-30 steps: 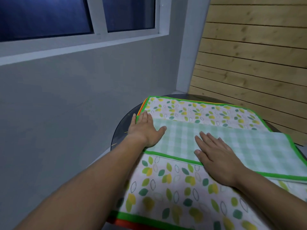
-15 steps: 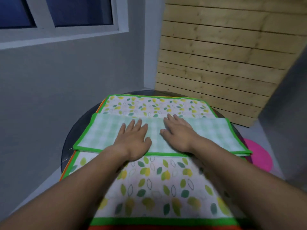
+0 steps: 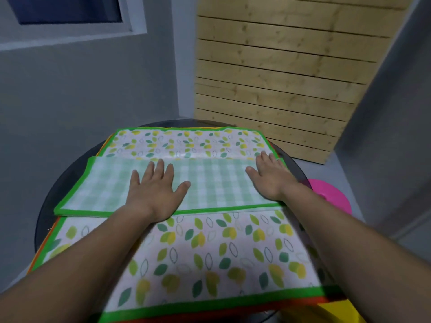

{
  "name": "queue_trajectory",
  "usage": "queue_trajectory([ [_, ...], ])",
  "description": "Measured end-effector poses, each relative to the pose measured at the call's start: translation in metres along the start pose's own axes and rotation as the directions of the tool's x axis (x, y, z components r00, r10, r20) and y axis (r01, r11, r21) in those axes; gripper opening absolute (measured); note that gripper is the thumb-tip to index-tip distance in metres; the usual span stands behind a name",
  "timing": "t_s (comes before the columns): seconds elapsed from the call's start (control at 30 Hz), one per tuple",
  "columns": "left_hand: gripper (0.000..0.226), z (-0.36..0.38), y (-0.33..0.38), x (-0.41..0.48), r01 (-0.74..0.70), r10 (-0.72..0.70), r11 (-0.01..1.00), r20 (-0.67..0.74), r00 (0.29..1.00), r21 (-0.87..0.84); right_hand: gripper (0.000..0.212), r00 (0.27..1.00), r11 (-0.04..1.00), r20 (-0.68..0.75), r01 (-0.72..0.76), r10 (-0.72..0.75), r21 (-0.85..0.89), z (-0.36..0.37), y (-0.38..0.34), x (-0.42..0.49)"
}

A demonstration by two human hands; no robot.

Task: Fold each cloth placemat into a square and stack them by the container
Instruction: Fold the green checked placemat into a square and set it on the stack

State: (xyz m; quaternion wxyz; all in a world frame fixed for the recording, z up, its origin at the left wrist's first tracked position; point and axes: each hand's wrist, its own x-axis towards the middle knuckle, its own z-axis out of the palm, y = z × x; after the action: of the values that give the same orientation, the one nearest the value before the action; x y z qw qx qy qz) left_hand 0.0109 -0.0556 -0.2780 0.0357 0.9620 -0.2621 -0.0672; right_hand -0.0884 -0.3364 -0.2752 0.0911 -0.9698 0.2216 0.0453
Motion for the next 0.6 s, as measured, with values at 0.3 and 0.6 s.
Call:
queue_trajectory([
  [0.3, 0.069, -0.013, -0.003, 0.006, -0.044, 0.041, 0.998, -0.06, 0.997, -0.05, 0.076, 0.994, 0.997, -0.088, 0.067, -0.063, 0.044, -0.001, 0.0, -0.006],
  [0.6, 0.064, -0.037, -0.016, 0.031, -0.21, 0.204, 0.977, -0.124, 0.971, -0.04, 0.057, 0.94, 0.934, -0.05, 0.34, -0.336, 0.108, -0.002, -0.079, -0.045],
])
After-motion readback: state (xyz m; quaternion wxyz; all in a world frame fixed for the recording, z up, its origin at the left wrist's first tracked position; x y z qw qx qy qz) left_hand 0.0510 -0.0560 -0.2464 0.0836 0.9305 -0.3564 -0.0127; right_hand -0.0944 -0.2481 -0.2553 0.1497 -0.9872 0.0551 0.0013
